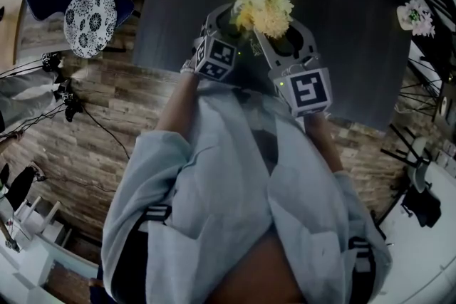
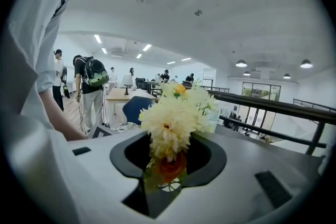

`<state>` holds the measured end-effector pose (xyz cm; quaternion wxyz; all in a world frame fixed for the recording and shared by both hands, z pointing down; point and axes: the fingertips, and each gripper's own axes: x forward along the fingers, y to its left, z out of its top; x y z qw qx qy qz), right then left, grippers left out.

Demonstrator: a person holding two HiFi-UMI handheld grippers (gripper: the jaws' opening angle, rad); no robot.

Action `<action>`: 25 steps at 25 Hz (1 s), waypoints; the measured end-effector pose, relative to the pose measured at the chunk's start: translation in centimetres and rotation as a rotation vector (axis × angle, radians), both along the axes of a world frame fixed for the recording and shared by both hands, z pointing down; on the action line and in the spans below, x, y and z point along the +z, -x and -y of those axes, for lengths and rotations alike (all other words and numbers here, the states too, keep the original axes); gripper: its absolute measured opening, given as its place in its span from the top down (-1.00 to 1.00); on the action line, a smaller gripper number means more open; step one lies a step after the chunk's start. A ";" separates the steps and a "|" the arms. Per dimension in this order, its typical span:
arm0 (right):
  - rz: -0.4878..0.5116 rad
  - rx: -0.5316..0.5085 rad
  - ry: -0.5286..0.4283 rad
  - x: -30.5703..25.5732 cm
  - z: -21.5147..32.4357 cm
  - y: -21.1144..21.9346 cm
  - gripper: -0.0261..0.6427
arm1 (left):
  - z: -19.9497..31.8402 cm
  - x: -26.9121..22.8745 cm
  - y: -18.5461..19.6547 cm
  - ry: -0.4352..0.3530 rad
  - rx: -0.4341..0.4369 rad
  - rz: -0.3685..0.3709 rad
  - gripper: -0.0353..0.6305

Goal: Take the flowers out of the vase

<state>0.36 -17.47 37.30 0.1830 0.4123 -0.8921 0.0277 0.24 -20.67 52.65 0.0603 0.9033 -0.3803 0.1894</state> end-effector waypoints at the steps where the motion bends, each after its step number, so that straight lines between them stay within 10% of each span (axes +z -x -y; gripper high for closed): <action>1: 0.000 0.005 -0.006 0.0 0.1 0.0 0.50 | 0.0 0.0 0.1 0.001 -0.001 -0.001 -0.01; 25: 0.037 0.040 -0.137 -6.1 0.8 -0.8 0.60 | 0.1 0.4 0.5 0.003 -0.008 -0.005 -0.01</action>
